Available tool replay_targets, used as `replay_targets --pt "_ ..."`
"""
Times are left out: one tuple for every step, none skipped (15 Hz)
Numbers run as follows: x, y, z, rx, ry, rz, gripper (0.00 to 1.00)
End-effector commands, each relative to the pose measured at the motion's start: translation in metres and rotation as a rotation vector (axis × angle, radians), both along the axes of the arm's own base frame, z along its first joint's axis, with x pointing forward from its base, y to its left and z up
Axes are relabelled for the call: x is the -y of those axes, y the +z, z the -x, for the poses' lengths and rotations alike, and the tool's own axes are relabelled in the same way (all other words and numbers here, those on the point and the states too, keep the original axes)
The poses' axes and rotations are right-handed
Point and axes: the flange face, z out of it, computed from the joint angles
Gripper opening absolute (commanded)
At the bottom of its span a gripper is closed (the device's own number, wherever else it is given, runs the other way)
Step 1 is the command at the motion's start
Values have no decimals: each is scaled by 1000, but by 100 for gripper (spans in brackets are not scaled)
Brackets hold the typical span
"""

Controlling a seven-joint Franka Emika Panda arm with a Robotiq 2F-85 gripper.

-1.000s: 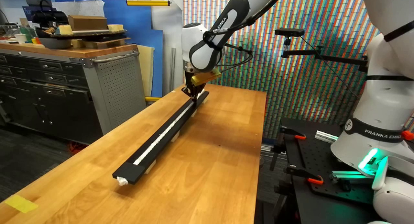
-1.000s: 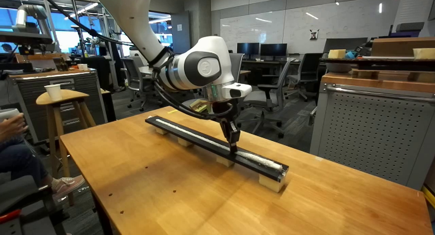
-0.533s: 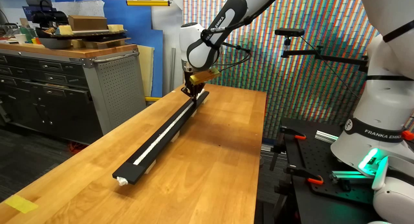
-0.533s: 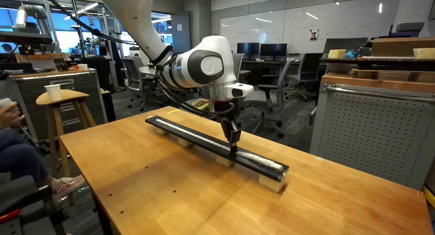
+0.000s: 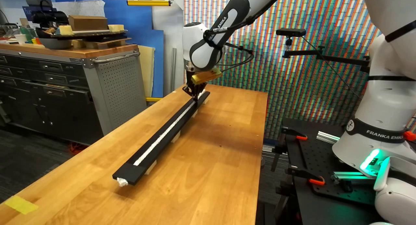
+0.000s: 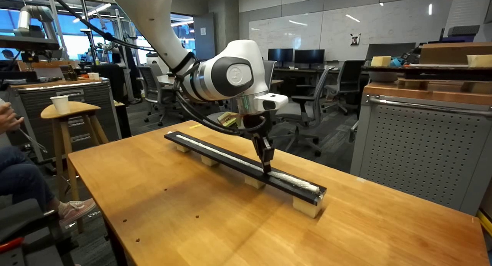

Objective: Put the rope on the skate then press on it

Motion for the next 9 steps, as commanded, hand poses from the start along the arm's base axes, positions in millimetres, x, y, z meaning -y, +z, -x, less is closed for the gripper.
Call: replay_targets --pt "6 12 7 40 -21 20 0" --pt "8 12 7 46 -25 23 0" --pt "9 13 8 48 -28 24 0" --pt "11 13 8 49 -31 25 0" --pt "12 13 7 50 -34 25 0" --pt "13 12 5 49 -37 25 0" --pt "13 10 3 47 -37 22 0" --pt "14 8 2 43 -39 23 0" --pt "14 5 0 34 -37 18 0"
